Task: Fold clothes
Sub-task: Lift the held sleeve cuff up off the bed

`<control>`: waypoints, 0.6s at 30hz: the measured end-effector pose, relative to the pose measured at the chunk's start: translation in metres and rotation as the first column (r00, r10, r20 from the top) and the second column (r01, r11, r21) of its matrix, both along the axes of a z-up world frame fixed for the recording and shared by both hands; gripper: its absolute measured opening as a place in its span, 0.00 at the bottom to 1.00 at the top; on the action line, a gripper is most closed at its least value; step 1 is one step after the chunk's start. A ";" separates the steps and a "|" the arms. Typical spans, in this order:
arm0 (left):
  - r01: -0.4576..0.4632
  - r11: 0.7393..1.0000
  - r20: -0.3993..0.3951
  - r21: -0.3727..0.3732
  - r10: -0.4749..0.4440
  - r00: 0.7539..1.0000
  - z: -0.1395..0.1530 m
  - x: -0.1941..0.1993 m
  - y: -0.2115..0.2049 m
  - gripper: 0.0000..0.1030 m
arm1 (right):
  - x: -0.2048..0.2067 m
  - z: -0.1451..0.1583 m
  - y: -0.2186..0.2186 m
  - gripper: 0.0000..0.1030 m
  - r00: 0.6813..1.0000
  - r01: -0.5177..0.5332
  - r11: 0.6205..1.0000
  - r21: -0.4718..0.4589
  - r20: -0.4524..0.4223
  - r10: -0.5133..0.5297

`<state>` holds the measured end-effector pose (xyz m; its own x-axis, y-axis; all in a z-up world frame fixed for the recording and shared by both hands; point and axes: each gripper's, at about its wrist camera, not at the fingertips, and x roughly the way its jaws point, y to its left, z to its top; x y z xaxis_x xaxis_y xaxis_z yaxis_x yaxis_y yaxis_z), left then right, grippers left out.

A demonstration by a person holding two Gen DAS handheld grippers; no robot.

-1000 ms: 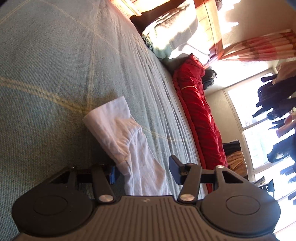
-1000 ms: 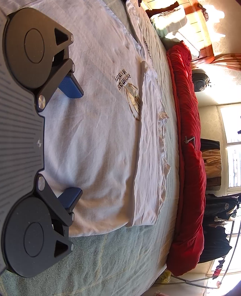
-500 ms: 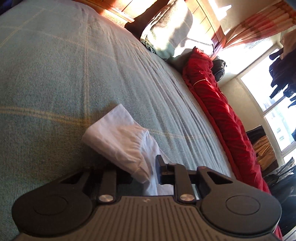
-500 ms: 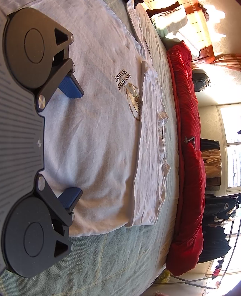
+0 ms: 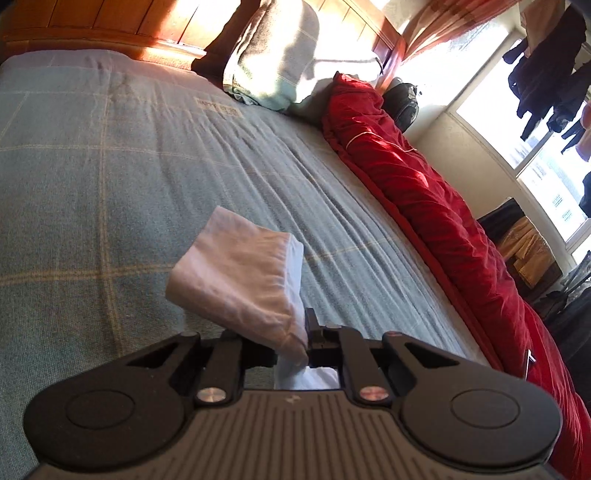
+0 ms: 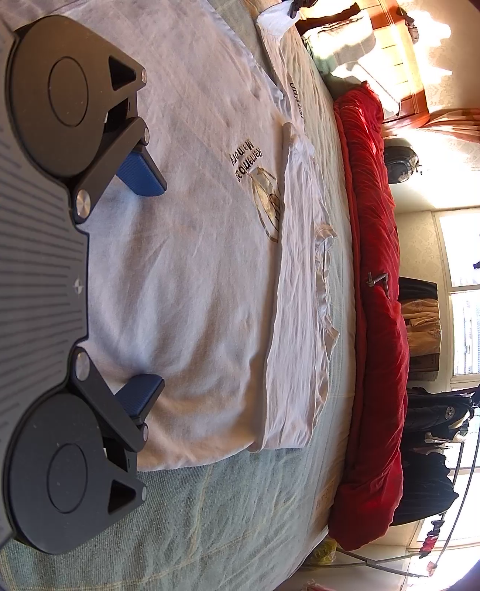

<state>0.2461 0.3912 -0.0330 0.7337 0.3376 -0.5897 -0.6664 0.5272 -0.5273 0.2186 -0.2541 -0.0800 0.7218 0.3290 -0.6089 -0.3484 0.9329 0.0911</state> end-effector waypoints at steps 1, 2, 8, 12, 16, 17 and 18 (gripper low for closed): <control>0.020 1.000 0.000 0.008 -0.020 1.000 0.005 0.003 -0.005 0.10 | -0.001 0.001 0.000 1.00 1.000 -0.001 1.000 -0.003 0.003 0.001; 0.041 0.999 0.000 0.016 -0.041 0.999 0.011 0.006 -0.011 0.10 | -0.002 0.002 0.000 1.00 1.000 -0.001 1.000 -0.004 0.007 0.001; 0.166 0.984 0.008 0.069 -0.167 0.986 0.045 0.026 -0.053 0.10 | -0.008 0.010 -0.002 1.00 1.000 -0.016 0.999 0.039 0.023 0.015; 0.218 0.971 0.013 0.099 -0.220 0.975 0.061 0.036 -0.078 0.10 | -0.014 0.014 0.000 1.00 0.999 -0.028 0.998 0.052 0.042 0.025; 0.266 0.957 0.016 0.119 -0.270 0.963 0.073 0.046 -0.105 0.10 | -0.017 0.014 0.001 1.00 0.998 -0.037 0.998 0.052 0.044 0.034; 0.277 0.953 0.017 0.123 -0.281 0.959 0.076 0.049 -0.111 0.10 | -0.018 0.015 0.001 1.00 0.998 -0.036 0.998 0.056 0.047 0.033; 0.288 0.949 0.018 0.127 -0.293 0.956 0.078 0.051 -0.117 0.10 | -0.019 0.015 0.001 1.00 0.998 -0.036 0.998 0.061 0.049 0.033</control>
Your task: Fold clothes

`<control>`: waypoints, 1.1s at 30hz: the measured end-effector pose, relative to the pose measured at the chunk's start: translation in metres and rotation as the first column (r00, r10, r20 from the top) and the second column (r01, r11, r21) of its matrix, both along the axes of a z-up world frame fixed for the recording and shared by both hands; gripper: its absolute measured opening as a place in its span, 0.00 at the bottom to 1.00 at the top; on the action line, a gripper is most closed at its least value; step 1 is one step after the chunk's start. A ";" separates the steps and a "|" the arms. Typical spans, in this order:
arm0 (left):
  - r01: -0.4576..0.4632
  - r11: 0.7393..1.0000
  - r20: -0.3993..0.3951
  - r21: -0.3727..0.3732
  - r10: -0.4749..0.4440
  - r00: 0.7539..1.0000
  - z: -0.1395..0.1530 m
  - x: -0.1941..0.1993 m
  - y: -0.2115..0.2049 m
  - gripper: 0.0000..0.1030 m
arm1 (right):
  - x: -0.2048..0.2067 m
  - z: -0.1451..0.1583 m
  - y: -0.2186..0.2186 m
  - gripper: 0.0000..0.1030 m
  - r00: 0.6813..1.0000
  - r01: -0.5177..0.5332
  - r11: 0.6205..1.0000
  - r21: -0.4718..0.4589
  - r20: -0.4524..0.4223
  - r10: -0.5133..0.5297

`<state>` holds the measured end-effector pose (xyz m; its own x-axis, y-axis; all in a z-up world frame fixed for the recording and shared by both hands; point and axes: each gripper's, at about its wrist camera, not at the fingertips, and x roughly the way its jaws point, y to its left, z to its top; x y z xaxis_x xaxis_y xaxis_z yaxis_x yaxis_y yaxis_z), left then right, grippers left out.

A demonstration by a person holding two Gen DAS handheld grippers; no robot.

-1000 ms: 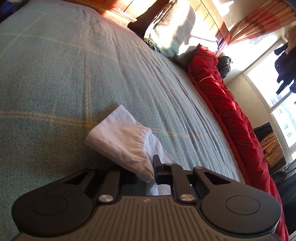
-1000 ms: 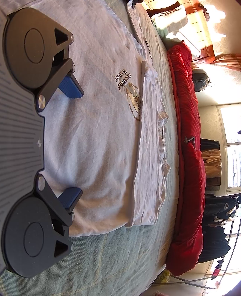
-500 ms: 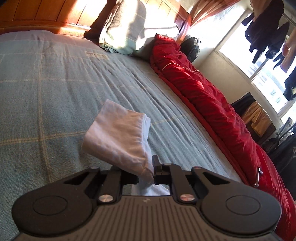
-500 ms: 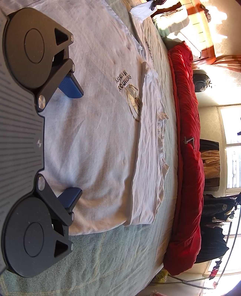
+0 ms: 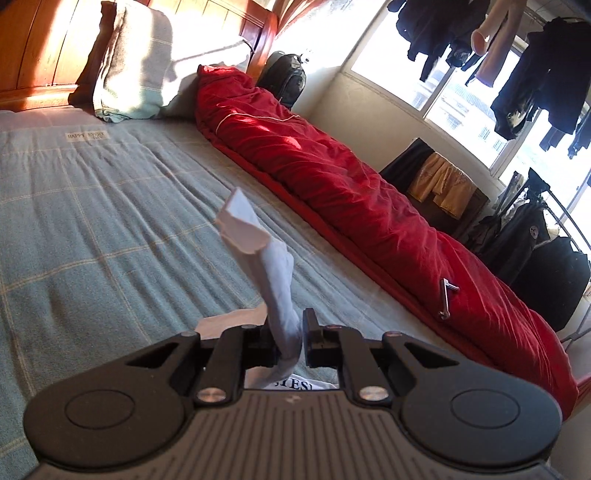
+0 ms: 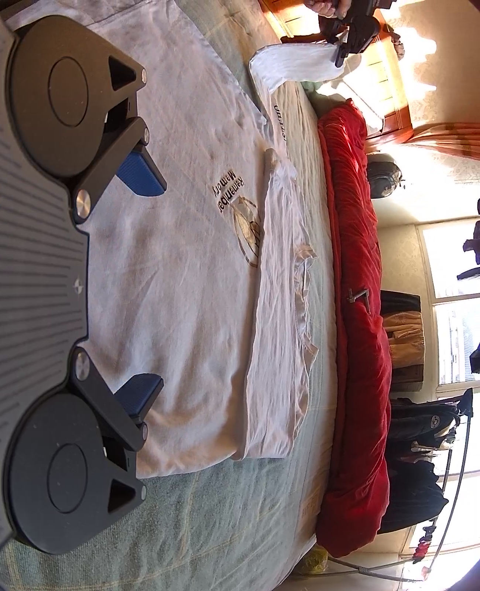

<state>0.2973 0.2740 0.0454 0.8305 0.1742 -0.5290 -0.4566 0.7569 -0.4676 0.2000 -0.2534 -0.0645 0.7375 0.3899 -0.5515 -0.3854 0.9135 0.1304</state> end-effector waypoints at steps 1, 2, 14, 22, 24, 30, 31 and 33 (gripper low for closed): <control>0.012 1.000 0.002 0.005 -0.012 1.000 0.003 0.003 -0.007 0.10 | -0.001 0.001 0.000 1.00 1.000 -0.004 1.000 0.005 0.002 0.004; 0.025 1.000 0.004 0.011 -0.025 1.000 0.006 0.005 -0.013 0.10 | -0.002 0.002 0.000 1.00 1.000 -0.005 1.000 0.007 0.007 0.005; 0.124 0.989 -0.033 0.076 -0.122 0.992 0.018 0.031 -0.071 0.02 | -0.010 0.008 -0.003 1.00 0.999 -0.018 1.000 0.023 0.028 0.018; 0.294 0.943 -0.149 0.155 -0.272 0.951 0.001 0.042 -0.097 0.05 | -0.009 0.008 -0.002 1.00 1.000 -0.019 1.000 0.021 0.018 0.019; 0.362 0.907 -0.242 0.216 -0.309 0.920 -0.014 0.046 -0.112 0.14 | -0.009 0.007 -0.001 1.00 1.000 -0.024 1.000 0.020 0.012 0.024; 0.582 0.691 -0.473 0.430 -0.377 0.796 -0.070 0.036 -0.167 0.25 | -0.008 0.003 0.002 1.00 1.000 -0.029 1.000 0.004 0.001 0.029; 0.619 0.618 -0.504 0.485 -0.381 0.775 -0.080 0.031 -0.179 0.27 | -0.008 0.003 0.002 1.00 0.999 -0.032 0.999 0.004 0.000 0.032; 0.663 0.504 -0.544 0.554 -0.384 0.746 -0.094 0.023 -0.196 0.35 | -0.008 0.003 0.002 1.00 0.999 -0.034 0.999 0.005 0.000 0.034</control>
<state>0.3207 0.0776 -0.0486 0.7026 0.1784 -0.6889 0.1321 0.9185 0.3726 0.1916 -0.2515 -0.0613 0.7239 0.4172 -0.5494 -0.4158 0.8994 0.1351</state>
